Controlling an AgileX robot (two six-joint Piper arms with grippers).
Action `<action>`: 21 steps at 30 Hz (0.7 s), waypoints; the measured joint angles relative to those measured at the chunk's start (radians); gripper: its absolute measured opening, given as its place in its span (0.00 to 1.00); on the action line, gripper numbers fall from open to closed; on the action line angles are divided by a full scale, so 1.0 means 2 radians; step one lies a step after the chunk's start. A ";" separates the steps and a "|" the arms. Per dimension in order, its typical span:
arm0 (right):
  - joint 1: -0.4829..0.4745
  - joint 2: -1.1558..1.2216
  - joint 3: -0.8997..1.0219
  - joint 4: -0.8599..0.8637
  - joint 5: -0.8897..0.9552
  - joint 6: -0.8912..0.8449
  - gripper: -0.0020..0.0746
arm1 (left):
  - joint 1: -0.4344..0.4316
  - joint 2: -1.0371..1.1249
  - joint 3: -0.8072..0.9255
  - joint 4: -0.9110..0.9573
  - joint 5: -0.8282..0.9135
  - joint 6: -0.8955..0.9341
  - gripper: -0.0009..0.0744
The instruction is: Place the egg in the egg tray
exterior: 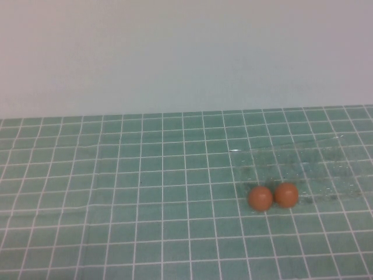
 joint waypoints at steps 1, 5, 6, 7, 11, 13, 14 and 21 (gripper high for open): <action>0.000 0.000 0.000 0.000 0.000 0.000 0.61 | 0.000 0.000 0.000 0.000 0.000 0.000 0.01; 0.000 0.000 0.000 0.000 0.000 0.000 0.61 | 0.000 0.000 0.000 0.000 0.000 0.000 0.01; 0.000 0.000 0.000 0.000 0.000 0.000 0.61 | 0.000 0.000 0.000 0.000 0.000 0.000 0.01; 0.000 0.000 0.000 0.000 0.000 0.000 0.61 | 0.000 0.000 0.000 0.000 0.000 0.000 0.01; 0.000 0.000 0.000 0.000 0.000 0.000 0.61 | 0.000 0.000 0.000 0.000 0.000 0.000 0.01; 0.000 0.000 0.000 0.000 0.000 0.000 0.61 | 0.000 0.000 0.000 0.000 0.000 0.000 0.01; 0.000 0.000 0.000 0.000 0.000 0.000 0.61 | 0.000 0.000 0.000 0.000 0.000 0.000 0.01; 0.000 0.000 0.000 0.000 0.000 0.000 0.61 | 0.000 0.000 0.000 0.000 0.000 0.000 0.01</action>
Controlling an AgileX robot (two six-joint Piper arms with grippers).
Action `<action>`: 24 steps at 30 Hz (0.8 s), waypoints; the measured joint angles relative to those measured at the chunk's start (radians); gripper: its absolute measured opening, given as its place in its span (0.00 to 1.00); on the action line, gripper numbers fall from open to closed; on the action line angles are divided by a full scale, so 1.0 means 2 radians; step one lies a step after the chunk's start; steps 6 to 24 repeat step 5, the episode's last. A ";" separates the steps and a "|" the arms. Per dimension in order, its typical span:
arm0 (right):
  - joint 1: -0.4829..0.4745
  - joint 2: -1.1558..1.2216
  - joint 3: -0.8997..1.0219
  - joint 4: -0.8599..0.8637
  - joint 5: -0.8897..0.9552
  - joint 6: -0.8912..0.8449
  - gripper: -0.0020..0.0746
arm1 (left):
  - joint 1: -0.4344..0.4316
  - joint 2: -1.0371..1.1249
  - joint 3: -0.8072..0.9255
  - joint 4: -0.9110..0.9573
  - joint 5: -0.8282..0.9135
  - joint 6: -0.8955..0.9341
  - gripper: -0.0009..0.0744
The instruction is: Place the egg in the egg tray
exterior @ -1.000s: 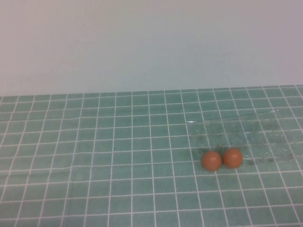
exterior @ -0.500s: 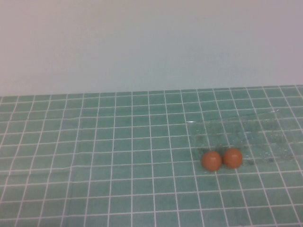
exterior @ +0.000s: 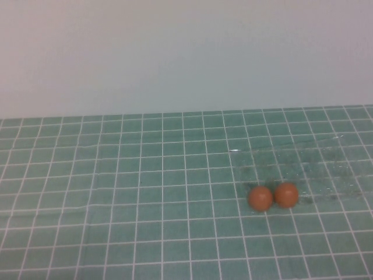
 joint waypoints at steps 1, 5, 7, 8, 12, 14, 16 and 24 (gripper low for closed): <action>0.000 0.000 0.000 0.000 0.000 0.000 0.61 | 0.000 0.000 0.000 0.000 0.000 0.000 0.01; 0.000 0.000 0.000 -0.001 0.000 0.000 0.61 | 0.000 0.000 0.000 0.000 0.000 0.000 0.01; 0.000 0.000 0.000 -0.001 0.000 0.000 0.61 | 0.000 0.000 0.000 0.000 0.000 0.000 0.01; 0.000 0.000 0.000 -0.001 0.000 0.000 0.61 | 0.000 0.000 0.000 0.000 0.000 0.000 0.01; 0.000 0.000 0.000 -0.001 0.000 0.000 0.61 | 0.000 0.000 0.000 0.000 0.000 0.000 0.01; 0.000 0.000 0.000 -0.001 0.000 0.000 0.61 | 0.000 0.000 0.000 0.000 0.000 0.000 0.01; 0.000 0.000 0.000 -0.001 0.000 0.000 0.61 | 0.000 0.000 0.000 0.000 0.000 0.000 0.01; 0.000 0.000 0.000 -0.001 0.000 0.000 0.61 | 0.000 0.000 0.000 0.000 0.000 0.000 0.01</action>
